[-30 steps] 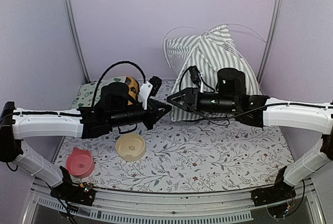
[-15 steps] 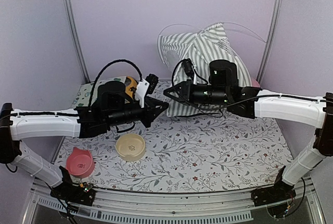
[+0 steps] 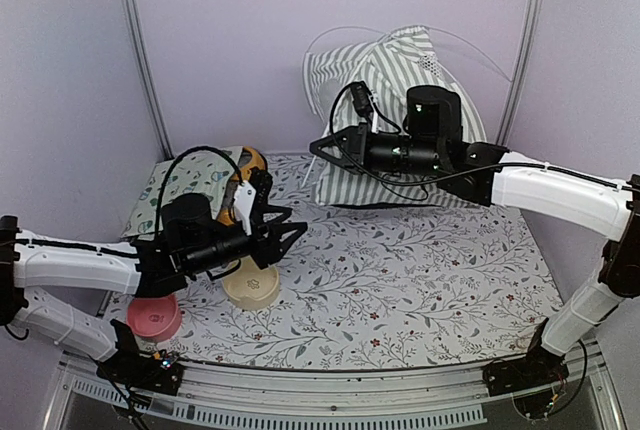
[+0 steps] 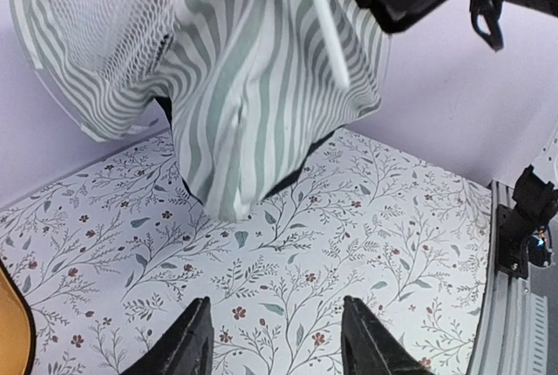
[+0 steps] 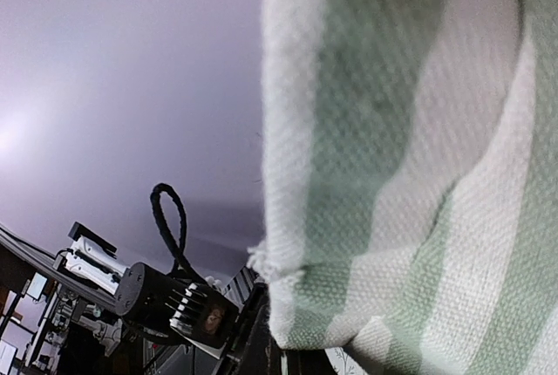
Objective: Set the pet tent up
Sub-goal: Pass from the left arm to the right, then pick up the tent fabric from the tent.
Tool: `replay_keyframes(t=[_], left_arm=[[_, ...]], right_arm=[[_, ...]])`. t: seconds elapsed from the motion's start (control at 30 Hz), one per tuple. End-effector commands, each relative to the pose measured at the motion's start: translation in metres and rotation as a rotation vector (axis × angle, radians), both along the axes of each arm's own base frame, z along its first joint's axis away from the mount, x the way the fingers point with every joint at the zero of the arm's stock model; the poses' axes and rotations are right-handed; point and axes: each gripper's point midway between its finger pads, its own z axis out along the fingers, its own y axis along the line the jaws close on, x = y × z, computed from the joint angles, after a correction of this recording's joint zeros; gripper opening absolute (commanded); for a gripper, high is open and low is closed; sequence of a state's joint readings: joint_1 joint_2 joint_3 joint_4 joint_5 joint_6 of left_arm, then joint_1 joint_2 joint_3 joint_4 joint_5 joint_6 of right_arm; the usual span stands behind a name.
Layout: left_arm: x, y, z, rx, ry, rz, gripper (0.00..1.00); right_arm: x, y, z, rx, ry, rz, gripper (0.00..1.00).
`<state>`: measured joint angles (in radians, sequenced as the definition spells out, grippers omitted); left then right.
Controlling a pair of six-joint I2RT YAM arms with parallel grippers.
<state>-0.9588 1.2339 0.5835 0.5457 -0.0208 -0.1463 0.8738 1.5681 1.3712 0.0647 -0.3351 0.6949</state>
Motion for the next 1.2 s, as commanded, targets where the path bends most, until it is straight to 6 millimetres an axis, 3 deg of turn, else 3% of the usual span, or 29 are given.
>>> replay_keyframes(t=[0.0, 0.23, 0.43, 0.77, 1.0, 1.1, 1.17], left_arm=[[0.006, 0.0, 0.026, -0.114, -0.107, 0.011, 0.51], [0.029, -0.009, 0.033, -0.172, -0.149, 0.062, 0.49], [0.037, -0.024, 0.04, -0.184, -0.186, 0.024, 0.45], [0.043, -0.043, 0.03, -0.156, -0.187, -0.027, 0.33], [0.048, -0.047, 0.023, -0.145, -0.18, -0.02, 0.38], [0.048, -0.048, 0.025, -0.153, -0.184, -0.023, 0.27], [0.048, -0.048, 0.024, -0.147, -0.187, -0.025, 0.11]], right_arm=[[0.015, -0.006, 0.024, 0.037, -0.051, -0.038, 0.0], [0.012, -0.006, 0.034, 0.052, -0.056, -0.026, 0.0], [0.011, -0.009, 0.037, 0.049, -0.056, -0.031, 0.0], [0.01, -0.011, 0.041, 0.05, -0.061, -0.04, 0.0], [0.009, -0.012, 0.046, 0.048, -0.075, -0.035, 0.0], [0.009, -0.012, 0.045, 0.046, -0.072, -0.038, 0.0], [0.01, -0.014, 0.046, 0.043, -0.074, -0.049, 0.0]])
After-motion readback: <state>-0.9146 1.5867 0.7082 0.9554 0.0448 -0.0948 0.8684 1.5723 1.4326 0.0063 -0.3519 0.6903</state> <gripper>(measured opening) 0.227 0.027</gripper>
